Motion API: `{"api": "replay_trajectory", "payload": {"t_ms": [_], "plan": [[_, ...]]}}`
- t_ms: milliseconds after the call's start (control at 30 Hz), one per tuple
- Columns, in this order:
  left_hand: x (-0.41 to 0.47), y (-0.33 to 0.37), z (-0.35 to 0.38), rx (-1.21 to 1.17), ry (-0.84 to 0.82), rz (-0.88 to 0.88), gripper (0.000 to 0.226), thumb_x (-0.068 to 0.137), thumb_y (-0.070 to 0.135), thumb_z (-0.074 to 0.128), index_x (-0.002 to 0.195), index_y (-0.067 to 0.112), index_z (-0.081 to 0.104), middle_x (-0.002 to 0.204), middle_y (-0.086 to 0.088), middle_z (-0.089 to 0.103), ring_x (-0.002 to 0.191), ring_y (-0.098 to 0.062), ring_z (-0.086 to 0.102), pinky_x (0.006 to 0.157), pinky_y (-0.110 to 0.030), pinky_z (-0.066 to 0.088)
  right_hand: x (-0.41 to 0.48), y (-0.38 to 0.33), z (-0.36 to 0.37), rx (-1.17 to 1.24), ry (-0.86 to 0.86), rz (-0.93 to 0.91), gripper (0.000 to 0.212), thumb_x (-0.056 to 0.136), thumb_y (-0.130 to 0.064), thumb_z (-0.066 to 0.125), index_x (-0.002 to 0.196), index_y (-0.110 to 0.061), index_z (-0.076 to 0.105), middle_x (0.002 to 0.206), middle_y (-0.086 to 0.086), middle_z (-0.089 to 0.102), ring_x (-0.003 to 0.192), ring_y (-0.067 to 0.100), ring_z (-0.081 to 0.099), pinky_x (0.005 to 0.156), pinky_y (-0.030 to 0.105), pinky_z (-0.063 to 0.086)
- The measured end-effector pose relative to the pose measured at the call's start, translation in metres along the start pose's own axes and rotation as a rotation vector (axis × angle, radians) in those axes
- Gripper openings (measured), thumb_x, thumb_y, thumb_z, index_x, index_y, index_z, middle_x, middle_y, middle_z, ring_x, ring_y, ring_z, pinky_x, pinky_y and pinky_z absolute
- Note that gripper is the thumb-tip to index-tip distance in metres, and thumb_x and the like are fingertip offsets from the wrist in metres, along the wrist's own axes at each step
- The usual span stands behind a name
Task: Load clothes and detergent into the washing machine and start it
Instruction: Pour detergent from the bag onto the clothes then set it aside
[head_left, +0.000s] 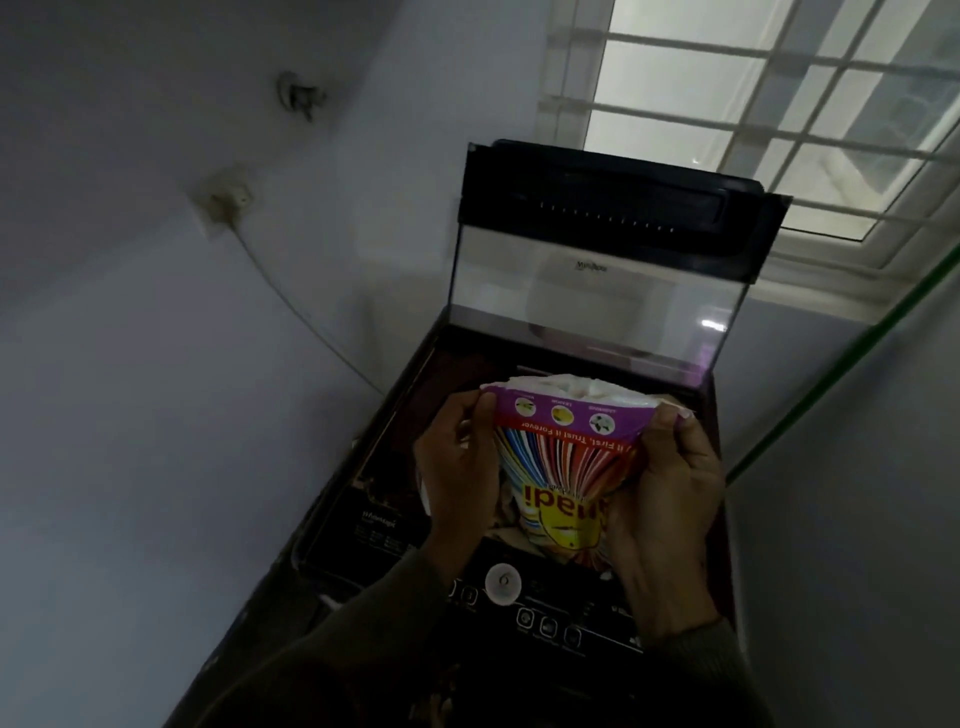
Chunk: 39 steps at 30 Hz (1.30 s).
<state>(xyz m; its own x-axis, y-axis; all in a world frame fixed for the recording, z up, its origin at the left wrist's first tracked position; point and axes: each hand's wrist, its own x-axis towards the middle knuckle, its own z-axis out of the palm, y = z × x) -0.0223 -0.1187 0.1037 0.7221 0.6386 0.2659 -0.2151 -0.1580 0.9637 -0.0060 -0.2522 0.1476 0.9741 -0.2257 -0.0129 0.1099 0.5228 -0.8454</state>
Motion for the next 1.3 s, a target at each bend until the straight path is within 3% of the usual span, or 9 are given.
{"api": "replay_trajectory", "payload": {"t_ms": [133, 267, 367, 467, 633, 800, 967, 1133, 1300], "plan": [[-0.024, 0.023, 0.002, 0.111, 0.092, 0.074, 0.014, 0.099, 0.023, 0.059, 0.088, 0.020, 0.068, 0.077, 0.013, 0.070, 0.075, 0.001, 0.067, 0.062, -0.012, 0.050, 0.011, -0.009, -0.019, -0.236, -0.026, -0.112, 0.016, 0.099, -0.018, 0.056, 0.091, -0.020, 0.070, 0.076, -0.007, 0.074, 0.070, 0.006, 0.068, 0.065, 0.027, 0.055], [-0.036, 0.036, -0.013, 0.309, 0.179, 0.214, 0.009, 0.095, 0.029, 0.058, 0.089, 0.030, 0.065, 0.077, 0.012, 0.065, 0.074, -0.004, 0.063, 0.061, -0.025, 0.052, 0.015, -0.011, -0.026, -0.386, -0.167, -0.161, 0.021, 0.099, -0.013, 0.056, 0.092, -0.025, 0.071, 0.079, -0.017, 0.074, 0.074, -0.002, 0.068, 0.065, 0.014, 0.051], [-0.037, 0.039, -0.036, 0.389, 0.238, 0.253, 0.012, 0.095, 0.026, 0.058, 0.091, 0.037, 0.063, 0.079, 0.019, 0.063, 0.075, -0.006, 0.064, 0.064, -0.035, 0.055, 0.009, -0.003, -0.021, -0.390, -0.227, -0.117, 0.022, 0.100, -0.021, 0.056, 0.088, -0.028, 0.073, 0.083, -0.009, 0.076, 0.076, 0.005, 0.068, 0.067, 0.023, 0.053], [-0.042, 0.041, -0.056, 0.352, 0.301, 0.181, 0.015, 0.097, 0.025, 0.054, 0.094, 0.029, 0.069, 0.085, 0.010, 0.069, 0.081, -0.012, 0.067, 0.072, -0.043, 0.058, 0.000, 0.009, -0.005, -0.410, -0.305, -0.034, 0.019, 0.099, -0.026, 0.057, 0.090, -0.023, 0.073, 0.085, 0.001, 0.076, 0.079, 0.016, 0.071, 0.069, 0.029, 0.054], [-0.047, 0.034, -0.109, 0.356, 0.480, 0.127, 0.015, 0.097, 0.028, 0.057, 0.096, 0.030, 0.072, 0.086, 0.012, 0.074, 0.080, -0.007, 0.070, 0.069, -0.045, 0.060, -0.024, 0.038, 0.033, -0.489, -0.491, 0.006, 0.019, 0.098, -0.026, 0.058, 0.094, -0.016, 0.073, 0.084, -0.003, 0.076, 0.081, 0.013, 0.072, 0.069, 0.027, 0.057], [-0.056, 0.021, -0.179, 0.509, 0.626, 0.112, 0.015, 0.096, 0.039, 0.055, 0.097, 0.031, 0.069, 0.085, 0.024, 0.067, 0.080, 0.006, 0.066, 0.069, -0.026, 0.058, -0.063, 0.077, 0.071, -0.498, -0.662, 0.013, 0.013, 0.096, -0.023, 0.061, 0.093, -0.020, 0.073, 0.076, -0.009, 0.075, 0.073, 0.003, 0.069, 0.063, 0.018, 0.052], [-0.070, 0.009, -0.251, 0.561, 0.750, 0.060, 0.024, 0.096, 0.031, 0.058, 0.092, 0.015, 0.075, 0.084, 0.003, 0.074, 0.077, 0.010, 0.061, 0.065, -0.003, 0.040, -0.112, 0.118, 0.106, -0.481, -0.778, 0.062, 0.009, 0.091, -0.016, 0.068, 0.096, -0.020, 0.074, 0.077, -0.013, 0.075, 0.074, 0.002, 0.068, 0.068, 0.019, 0.055], [-0.079, -0.011, -0.325, 0.626, 0.808, 0.001, 0.017, 0.098, 0.027, 0.060, 0.092, 0.019, 0.074, 0.082, 0.009, 0.072, 0.074, 0.001, 0.062, 0.064, -0.010, 0.042, -0.161, 0.166, 0.139, -0.532, -0.879, 0.040, 0.015, 0.087, -0.015, 0.073, 0.091, -0.030, 0.074, 0.072, -0.024, 0.072, 0.071, -0.004, 0.066, 0.069, 0.018, 0.052], [-0.084, -0.047, -0.394, 0.725, 0.806, -0.018, 0.015, 0.097, 0.020, 0.062, 0.088, 0.015, 0.074, 0.077, 0.019, 0.065, 0.069, 0.014, 0.059, 0.065, -0.004, 0.039, -0.208, 0.228, 0.166, -0.644, -0.954, 0.053, 0.019, 0.088, -0.021, 0.072, 0.082, -0.039, 0.072, 0.069, -0.022, 0.071, 0.072, 0.002, 0.069, 0.069, 0.027, 0.056]]}}
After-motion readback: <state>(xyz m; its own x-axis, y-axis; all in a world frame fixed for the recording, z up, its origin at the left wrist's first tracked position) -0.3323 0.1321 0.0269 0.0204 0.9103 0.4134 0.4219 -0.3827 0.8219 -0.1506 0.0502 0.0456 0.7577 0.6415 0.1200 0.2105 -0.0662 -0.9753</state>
